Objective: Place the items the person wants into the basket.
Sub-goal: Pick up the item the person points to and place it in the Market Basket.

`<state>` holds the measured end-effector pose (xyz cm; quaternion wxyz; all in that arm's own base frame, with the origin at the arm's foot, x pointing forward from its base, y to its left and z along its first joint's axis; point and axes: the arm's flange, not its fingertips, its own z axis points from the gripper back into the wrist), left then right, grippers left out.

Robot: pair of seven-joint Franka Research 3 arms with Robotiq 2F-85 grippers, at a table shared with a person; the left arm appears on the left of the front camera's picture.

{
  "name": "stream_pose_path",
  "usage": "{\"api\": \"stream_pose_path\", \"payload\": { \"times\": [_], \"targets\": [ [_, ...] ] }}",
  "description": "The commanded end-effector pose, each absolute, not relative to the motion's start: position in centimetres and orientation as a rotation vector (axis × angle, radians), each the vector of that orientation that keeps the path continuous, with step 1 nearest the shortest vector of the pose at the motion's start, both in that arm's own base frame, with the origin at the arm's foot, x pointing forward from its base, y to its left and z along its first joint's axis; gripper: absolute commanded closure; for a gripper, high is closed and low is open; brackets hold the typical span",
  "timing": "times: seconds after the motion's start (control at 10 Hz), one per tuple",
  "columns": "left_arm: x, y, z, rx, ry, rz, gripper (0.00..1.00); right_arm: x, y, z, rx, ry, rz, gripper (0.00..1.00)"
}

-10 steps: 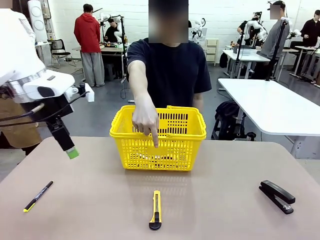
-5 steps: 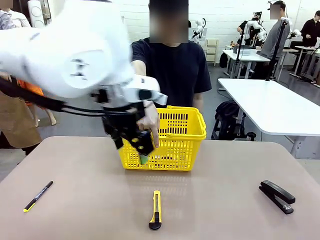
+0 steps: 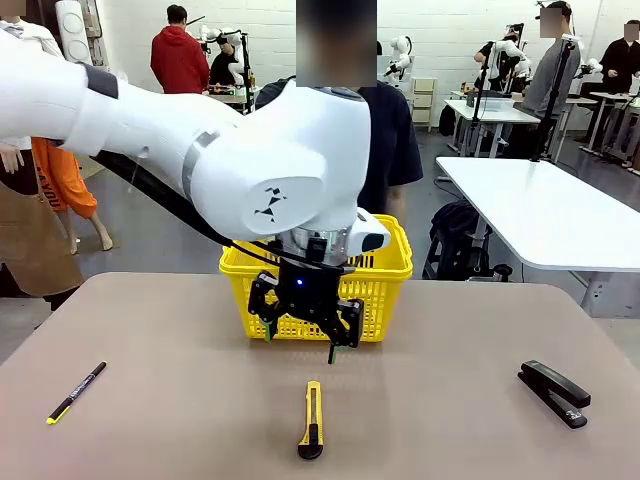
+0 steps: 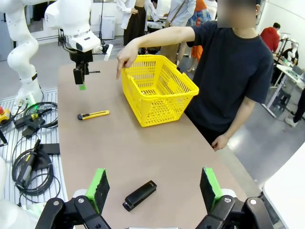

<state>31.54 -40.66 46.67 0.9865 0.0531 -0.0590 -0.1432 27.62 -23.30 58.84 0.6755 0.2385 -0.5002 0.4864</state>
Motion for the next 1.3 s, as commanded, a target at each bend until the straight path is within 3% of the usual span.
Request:
{"api": "stream_pose_path", "payload": {
  "times": [0.0,0.3,1.2],
  "targets": [
    [31.0,-41.9,46.4,0.076,-0.184,-0.205,0.00,27.7,-23.4,58.8,0.537,-1.153,1.104,0.00],
    [32.0,-41.8,44.8,-0.019,-0.192,-0.120,0.00,27.7,-23.4,58.8,0.537,-1.153,1.104,0.00],
    [32.4,-41.9,45.2,-0.006,-0.180,-0.149,0.00,27.7,-23.4,58.8,0.537,-1.153,1.104,0.00]
  ]
}}
